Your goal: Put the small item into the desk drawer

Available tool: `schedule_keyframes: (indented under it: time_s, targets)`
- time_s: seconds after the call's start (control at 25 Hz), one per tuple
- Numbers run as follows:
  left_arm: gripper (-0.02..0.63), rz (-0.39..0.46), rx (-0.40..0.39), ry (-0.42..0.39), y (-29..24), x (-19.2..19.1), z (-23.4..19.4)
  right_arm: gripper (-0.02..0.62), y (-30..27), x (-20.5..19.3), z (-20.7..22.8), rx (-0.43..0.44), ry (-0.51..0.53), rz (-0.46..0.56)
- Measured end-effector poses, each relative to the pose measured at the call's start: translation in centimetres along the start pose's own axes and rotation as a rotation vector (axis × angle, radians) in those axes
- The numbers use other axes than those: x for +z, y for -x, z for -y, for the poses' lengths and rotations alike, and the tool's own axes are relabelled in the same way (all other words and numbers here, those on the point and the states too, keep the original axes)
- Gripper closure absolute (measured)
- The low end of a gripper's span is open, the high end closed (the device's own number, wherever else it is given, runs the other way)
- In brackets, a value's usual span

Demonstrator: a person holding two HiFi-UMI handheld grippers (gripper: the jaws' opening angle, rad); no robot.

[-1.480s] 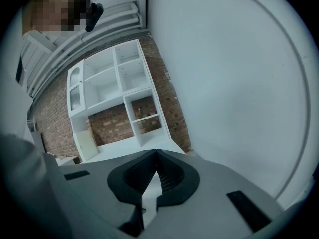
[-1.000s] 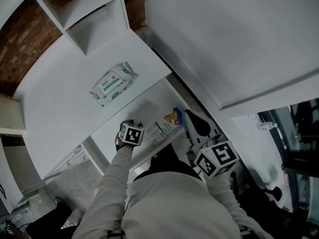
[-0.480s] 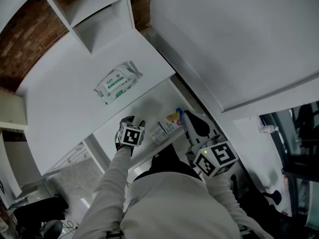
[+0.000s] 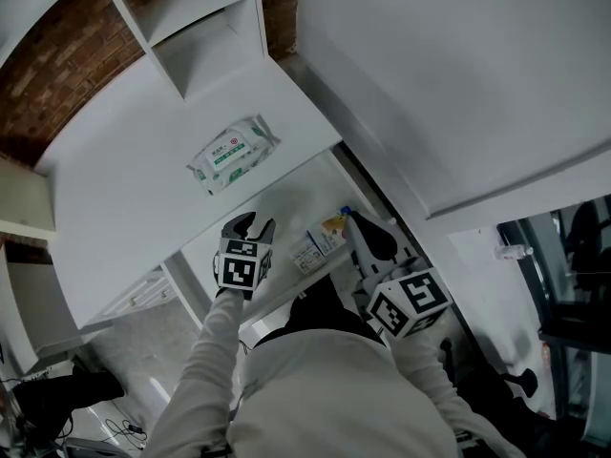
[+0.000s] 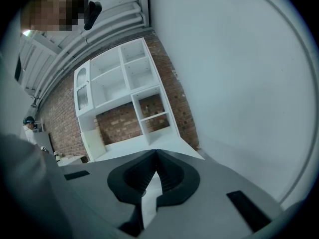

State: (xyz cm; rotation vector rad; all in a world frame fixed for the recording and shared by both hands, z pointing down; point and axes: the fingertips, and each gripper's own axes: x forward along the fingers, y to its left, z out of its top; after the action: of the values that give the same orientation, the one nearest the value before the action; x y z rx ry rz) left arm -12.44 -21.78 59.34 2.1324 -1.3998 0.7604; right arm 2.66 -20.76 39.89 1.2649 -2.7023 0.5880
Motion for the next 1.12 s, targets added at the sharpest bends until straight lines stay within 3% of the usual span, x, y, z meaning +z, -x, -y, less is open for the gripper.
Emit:
schedule_keyframes:
  time_s: [0.52,1.12]
  targets:
    - [0.471,0.273,0.026,0.042,6.6,6.7,0.1,0.568,0.6,0.0,-1.4,-0.002,0.008,0.015]
    - [0.517,0.397,0.076,0.04,12.5,8.1,0.0,0.568,1.5,0.1,-2.7,0.006,0.028,0.03]
